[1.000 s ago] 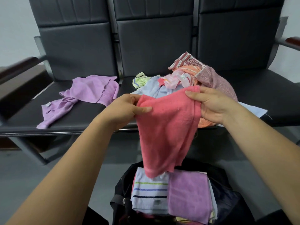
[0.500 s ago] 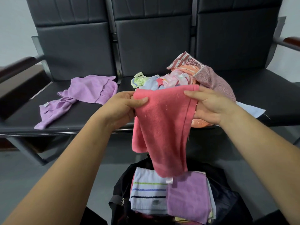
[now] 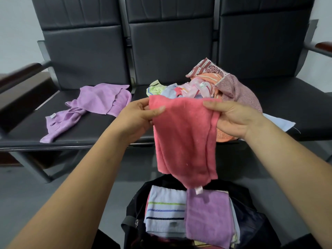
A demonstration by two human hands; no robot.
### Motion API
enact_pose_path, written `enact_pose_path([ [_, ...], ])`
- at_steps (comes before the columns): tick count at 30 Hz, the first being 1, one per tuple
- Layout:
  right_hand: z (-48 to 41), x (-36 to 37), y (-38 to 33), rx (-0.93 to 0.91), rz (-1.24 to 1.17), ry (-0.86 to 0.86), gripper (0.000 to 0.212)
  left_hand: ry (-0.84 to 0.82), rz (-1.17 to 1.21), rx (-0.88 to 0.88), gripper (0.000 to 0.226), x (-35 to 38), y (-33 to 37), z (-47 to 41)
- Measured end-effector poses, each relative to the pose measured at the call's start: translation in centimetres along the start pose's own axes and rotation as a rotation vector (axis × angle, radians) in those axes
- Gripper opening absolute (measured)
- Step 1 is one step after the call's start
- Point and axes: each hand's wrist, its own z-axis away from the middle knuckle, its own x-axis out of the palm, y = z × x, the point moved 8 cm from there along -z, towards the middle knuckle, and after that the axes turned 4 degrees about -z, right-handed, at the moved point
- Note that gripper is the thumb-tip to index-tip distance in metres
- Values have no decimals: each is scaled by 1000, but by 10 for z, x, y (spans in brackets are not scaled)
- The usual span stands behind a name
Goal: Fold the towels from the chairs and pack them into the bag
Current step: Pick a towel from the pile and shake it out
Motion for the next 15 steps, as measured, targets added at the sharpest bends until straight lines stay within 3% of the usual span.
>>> enact_pose_path([
  [6, 4, -7, -6, -50, 96, 35, 37, 136, -302, 81, 15, -12, 6, 1],
  [9, 3, 1, -4, -44, 29, 59, 37, 174, -291, 80, 10, -10, 7, 3],
  [11, 4, 5, -6, -45, -84, 81, 25, 179, -262, 70, 14, -7, 8, 4],
  [15, 9, 7, -13, -70, -332, 48, 16, 213, -72, 62, 16, -10, 9, 4],
])
